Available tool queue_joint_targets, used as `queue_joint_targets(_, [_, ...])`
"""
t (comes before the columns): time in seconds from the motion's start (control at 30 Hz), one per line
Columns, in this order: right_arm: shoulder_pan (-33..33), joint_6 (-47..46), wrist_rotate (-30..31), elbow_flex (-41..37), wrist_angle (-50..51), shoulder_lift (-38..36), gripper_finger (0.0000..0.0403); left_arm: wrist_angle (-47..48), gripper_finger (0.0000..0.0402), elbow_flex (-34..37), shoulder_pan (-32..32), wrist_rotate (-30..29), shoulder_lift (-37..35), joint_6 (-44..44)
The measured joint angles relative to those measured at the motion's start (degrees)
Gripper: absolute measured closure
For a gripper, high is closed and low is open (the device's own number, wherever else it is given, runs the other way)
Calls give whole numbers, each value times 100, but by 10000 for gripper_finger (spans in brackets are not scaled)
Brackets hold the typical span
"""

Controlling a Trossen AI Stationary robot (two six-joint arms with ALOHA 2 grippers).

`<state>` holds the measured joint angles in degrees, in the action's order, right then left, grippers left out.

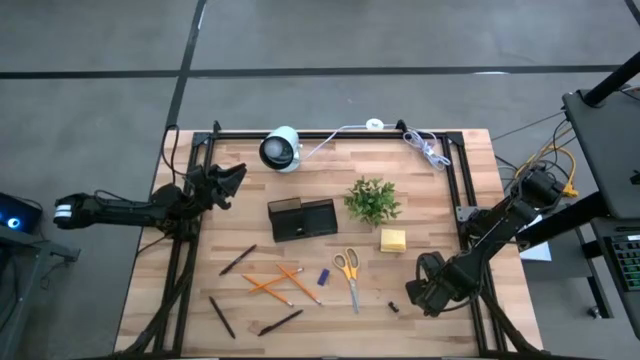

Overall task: Pick and place office supplies into organizer
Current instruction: Put the right binder clip in the black desk organizer

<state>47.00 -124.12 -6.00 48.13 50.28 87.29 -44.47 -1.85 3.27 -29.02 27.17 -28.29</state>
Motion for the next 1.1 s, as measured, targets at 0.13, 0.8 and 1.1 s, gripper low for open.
queue_joint_targets(0.13, [0,-27,0,-36,-4,0,194,0,269,0,0,0,9,1])
queue_joint_targets(0.8, [0,25,4,-71,-163,-2,295,-1,269,0,0,2,7,1])
queue_joint_targets(1.1, [0,25,4,-73,-176,-4,336,-2,269,0,-1,2,7,1])
